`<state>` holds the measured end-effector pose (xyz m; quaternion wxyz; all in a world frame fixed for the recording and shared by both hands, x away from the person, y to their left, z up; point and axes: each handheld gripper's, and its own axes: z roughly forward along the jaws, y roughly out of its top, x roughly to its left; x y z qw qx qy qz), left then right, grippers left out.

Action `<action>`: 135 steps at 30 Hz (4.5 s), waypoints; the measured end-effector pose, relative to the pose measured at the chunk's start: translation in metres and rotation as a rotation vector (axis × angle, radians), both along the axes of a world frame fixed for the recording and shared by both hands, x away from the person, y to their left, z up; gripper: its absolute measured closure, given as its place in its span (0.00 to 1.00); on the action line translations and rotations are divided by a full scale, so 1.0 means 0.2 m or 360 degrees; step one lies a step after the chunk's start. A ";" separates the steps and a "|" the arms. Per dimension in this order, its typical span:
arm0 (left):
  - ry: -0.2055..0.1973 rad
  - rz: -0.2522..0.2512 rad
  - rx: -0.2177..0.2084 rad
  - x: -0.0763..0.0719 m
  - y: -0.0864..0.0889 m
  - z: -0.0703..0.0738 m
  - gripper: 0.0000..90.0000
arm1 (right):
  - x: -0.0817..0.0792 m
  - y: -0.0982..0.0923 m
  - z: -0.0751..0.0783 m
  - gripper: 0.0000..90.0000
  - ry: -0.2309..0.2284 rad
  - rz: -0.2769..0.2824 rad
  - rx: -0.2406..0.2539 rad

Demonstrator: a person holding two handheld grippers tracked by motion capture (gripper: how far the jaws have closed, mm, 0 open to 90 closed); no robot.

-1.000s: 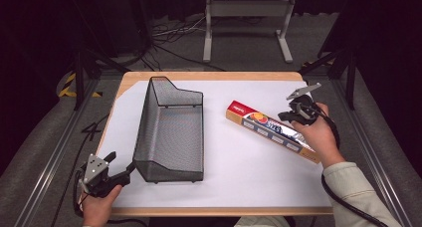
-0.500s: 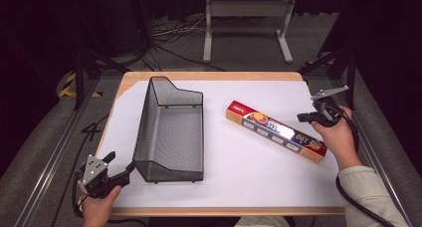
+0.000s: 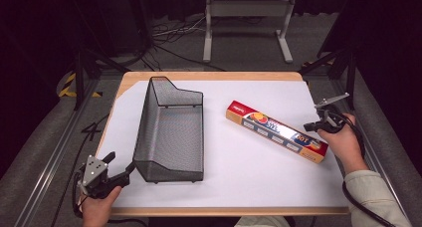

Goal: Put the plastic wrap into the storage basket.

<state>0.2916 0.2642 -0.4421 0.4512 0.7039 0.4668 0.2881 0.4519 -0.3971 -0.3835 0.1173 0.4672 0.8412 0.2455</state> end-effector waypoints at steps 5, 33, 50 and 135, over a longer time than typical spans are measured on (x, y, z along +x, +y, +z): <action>-0.0002 -0.0006 0.0006 0.00 0.00 0.00 0.28 | 0.00 0.01 -0.06 1.00 0.0123 0.0047 -0.0027; -0.0026 0.0027 -0.0008 0.02 0.00 0.02 0.28 | -0.20 0.21 -0.06 1.00 0.0288 0.0320 -0.0049; -0.0022 0.0109 -0.0106 0.08 0.04 0.01 0.28 | -0.30 0.32 -0.07 0.96 0.0284 0.0451 -0.0059; -0.0036 0.0080 -0.0031 0.06 0.01 0.01 0.28 | -0.11 0.77 -0.09 0.22 0.0019 0.0006 0.0090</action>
